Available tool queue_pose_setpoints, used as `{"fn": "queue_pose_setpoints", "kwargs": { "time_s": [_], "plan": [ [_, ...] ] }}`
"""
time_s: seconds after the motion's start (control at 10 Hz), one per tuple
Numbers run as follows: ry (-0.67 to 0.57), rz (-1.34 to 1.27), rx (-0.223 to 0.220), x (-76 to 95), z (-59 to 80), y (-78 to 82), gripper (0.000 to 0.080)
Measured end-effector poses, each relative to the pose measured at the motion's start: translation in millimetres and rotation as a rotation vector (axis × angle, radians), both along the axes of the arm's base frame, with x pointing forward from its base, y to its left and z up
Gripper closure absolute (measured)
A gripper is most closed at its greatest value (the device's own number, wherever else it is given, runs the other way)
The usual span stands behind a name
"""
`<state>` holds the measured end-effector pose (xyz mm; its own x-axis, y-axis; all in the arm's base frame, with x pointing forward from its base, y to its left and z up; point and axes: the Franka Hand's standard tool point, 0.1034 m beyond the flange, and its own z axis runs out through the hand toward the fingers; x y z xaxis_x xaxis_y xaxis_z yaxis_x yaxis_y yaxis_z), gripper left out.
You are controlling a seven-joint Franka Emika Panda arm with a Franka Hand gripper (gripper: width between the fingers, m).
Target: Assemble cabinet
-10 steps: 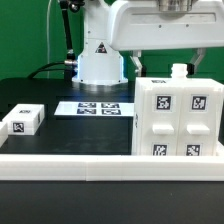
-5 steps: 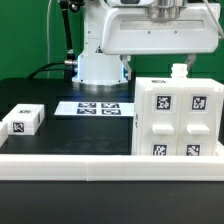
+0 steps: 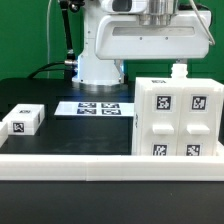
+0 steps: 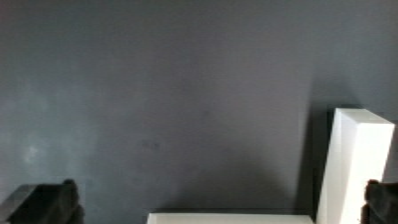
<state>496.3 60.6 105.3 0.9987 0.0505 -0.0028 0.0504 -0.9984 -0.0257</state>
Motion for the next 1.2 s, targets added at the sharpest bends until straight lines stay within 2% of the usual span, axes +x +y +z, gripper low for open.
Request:
{"fn": "queue_pose_setpoints", "kwargs": {
  "time_s": [0.1, 0.3, 0.6, 0.8, 1.2],
  "plan": [
    [0.0, 0.005, 0.0, 0.3, 0.0, -2.5, 0.0002],
    [0.0, 0.028, -0.005, 0.3, -1.1, -21.6, 0.0002],
    [0.016, 0.067, -0.014, -19.3, -15.5, -96.8, 0.0002],
    [0.027, 0.043, -0.023, -26.8, -24.2, -131.0, 0.0002],
    [0.026, 0.043, -0.029, -29.9, -23.4, -159.6, 0.0002]
  ]
}}
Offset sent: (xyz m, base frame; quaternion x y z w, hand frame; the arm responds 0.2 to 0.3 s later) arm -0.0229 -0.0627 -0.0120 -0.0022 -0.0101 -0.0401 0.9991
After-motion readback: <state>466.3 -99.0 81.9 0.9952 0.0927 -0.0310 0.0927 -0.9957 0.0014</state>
